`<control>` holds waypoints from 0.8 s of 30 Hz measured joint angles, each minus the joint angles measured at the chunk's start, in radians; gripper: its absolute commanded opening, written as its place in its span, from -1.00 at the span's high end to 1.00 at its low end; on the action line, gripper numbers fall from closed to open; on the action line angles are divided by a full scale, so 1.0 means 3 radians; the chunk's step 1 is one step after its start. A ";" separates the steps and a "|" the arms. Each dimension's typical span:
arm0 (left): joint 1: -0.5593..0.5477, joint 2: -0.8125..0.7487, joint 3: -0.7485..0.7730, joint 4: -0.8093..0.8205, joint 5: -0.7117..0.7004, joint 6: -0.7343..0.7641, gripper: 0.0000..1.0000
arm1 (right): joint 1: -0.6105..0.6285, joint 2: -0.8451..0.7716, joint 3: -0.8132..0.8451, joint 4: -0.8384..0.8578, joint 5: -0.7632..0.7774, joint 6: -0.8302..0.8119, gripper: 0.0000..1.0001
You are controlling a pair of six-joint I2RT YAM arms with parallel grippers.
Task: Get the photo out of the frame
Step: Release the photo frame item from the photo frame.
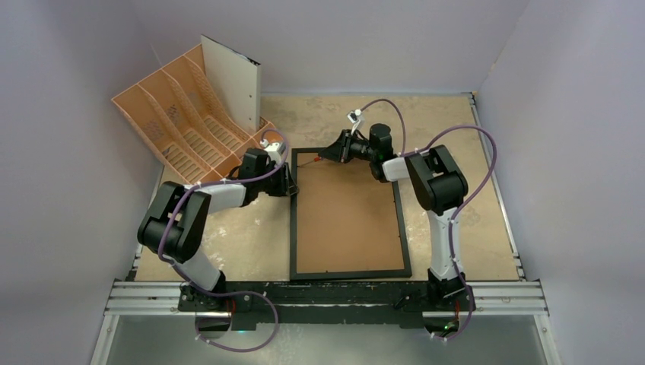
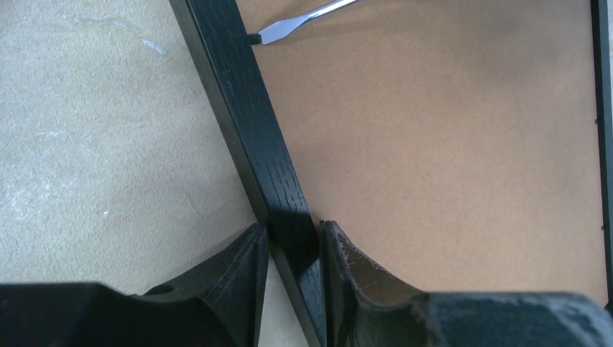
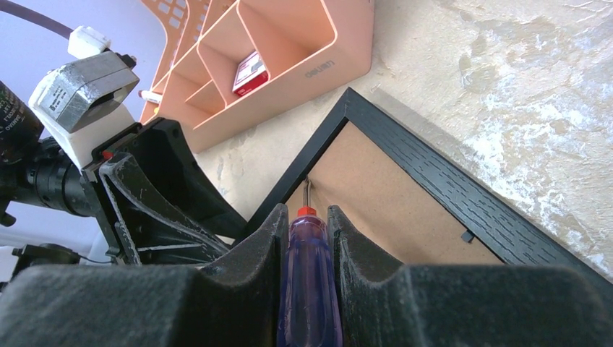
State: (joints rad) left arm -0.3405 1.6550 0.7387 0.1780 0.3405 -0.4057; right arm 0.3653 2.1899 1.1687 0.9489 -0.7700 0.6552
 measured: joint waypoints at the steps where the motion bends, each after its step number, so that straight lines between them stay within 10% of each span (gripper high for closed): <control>1: 0.0000 0.0000 0.0003 -0.0001 0.0003 0.0006 0.40 | -0.0001 0.0010 0.0005 0.0004 -0.0006 0.0001 1.00; 24: 0.0015 0.0024 0.0038 -0.0036 0.0083 0.0125 0.52 | -0.0009 0.0159 0.0048 0.0249 -0.0113 0.0131 1.00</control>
State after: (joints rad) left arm -0.3359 1.6623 0.7502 0.1673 0.3653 -0.3683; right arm 0.3626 2.2375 1.1831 1.0237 -0.8040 0.6945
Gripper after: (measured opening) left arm 0.299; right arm 0.252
